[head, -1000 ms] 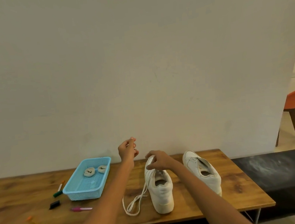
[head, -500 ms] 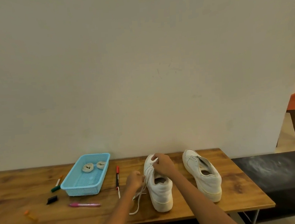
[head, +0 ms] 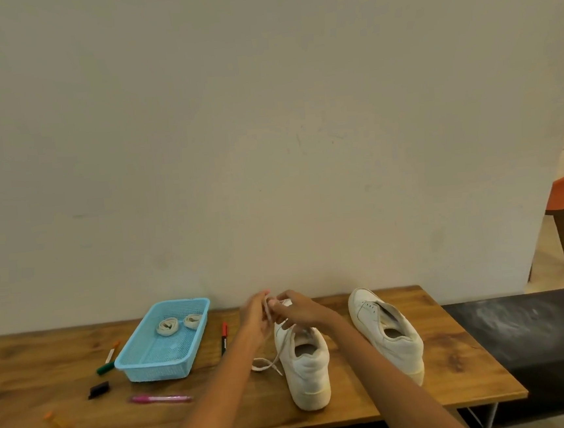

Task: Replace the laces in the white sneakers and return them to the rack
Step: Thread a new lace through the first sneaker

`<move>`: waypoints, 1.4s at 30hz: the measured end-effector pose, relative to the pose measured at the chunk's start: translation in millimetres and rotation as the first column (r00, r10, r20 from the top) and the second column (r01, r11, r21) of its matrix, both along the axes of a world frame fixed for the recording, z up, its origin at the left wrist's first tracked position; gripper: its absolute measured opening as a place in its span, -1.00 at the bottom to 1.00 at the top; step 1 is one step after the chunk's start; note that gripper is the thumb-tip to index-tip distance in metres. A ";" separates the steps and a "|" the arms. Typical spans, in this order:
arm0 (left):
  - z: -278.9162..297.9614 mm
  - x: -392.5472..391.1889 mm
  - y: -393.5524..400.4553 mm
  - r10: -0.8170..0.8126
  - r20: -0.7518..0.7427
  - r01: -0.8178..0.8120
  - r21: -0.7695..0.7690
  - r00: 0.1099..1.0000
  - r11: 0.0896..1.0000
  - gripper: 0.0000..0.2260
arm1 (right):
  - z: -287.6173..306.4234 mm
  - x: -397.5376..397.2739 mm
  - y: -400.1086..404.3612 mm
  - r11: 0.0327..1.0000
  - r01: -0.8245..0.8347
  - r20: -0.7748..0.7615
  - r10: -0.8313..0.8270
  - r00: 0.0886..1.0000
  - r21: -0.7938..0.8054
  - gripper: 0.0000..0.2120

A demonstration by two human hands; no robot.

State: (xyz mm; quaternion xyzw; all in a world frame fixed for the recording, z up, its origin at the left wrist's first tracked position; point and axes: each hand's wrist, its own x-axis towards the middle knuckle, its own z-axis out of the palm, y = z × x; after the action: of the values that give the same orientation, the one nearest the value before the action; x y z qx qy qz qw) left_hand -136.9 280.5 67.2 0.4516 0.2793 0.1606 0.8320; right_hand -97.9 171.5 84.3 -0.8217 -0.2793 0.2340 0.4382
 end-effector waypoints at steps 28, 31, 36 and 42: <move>11.4 12.6 -20.9 -0.244 -0.443 0.501 0.819 0.862 0.281 -0.75 | -1.1 30.7 -36.2 0.967 0.245 0.375 -0.253 0.892 0.069 -0.83; -0.8 13.7 -9.4 -0.116 -0.388 0.404 0.860 0.914 0.310 -0.78 | -15.8 32.5 -37.9 0.959 0.278 0.447 -0.227 0.865 -0.050 -0.75; -24.0 18.6 -23.8 0.046 -0.232 0.153 0.766 0.972 0.625 -0.85 | -59.0 18.4 -26.4 0.915 0.288 0.549 -0.092 0.831 -0.284 -0.84; -50.4 16.1 -64.5 0.135 -0.177 0.042 0.743 0.975 0.668 -0.88 | -95.5 16.8 -26.2 0.929 0.356 0.554 -0.350 0.756 0.100 -0.82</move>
State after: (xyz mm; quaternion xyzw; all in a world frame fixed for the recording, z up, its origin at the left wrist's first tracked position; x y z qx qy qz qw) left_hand -120.8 216.0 16.8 0.7581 0.2904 0.2311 0.5363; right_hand -81.1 145.3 -11.3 -0.8939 -0.2345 -0.1036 0.3678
